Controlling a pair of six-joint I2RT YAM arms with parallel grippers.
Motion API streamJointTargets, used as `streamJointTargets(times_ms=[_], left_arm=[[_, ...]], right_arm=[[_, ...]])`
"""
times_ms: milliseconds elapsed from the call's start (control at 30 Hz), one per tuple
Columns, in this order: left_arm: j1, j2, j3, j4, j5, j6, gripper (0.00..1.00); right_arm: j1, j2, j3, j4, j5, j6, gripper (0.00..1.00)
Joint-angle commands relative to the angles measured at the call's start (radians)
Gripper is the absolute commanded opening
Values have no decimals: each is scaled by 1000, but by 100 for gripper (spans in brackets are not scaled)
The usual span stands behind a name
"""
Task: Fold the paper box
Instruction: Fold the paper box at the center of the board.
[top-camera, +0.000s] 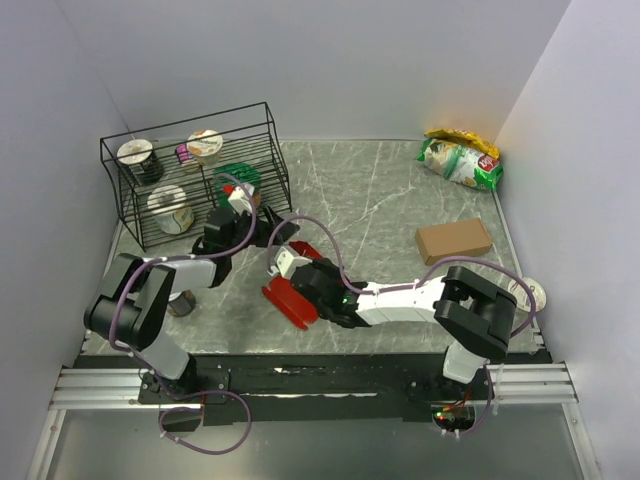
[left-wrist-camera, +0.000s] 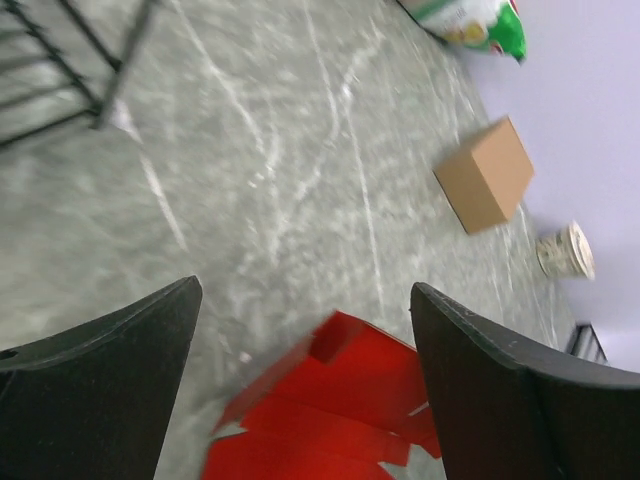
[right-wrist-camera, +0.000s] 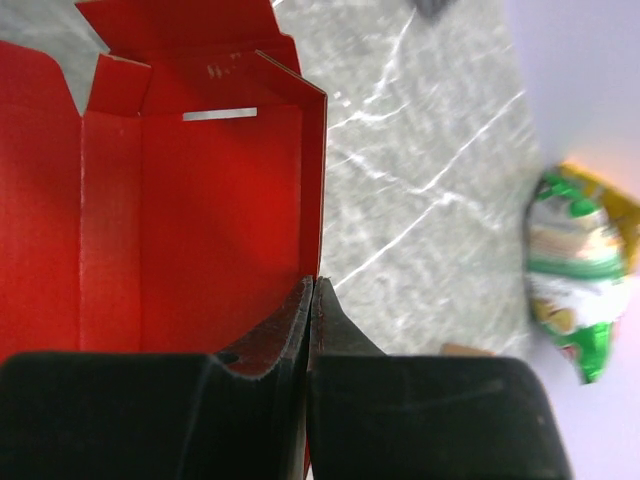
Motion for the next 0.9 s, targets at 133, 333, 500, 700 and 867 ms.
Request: streamJointTargets(times_ms=[133, 333, 500, 700, 867], left_arm=[[73, 42, 19, 110, 18, -37, 87], [79, 65, -5, 142, 7, -9, 84], [99, 107, -6, 162, 1, -15, 80], [108, 141, -9, 133, -45, 12, 78], [108, 192, 6, 127, -15, 60, 79]], right_arm=[[0, 18, -39, 220, 43, -286, 0], [-2, 33, -50, 281, 39, -387, 0], [0, 53, -54, 300, 34, -404, 0], [10, 84, -74, 332, 48, -415, 0], [10, 64, -71, 281, 30, -360, 0]])
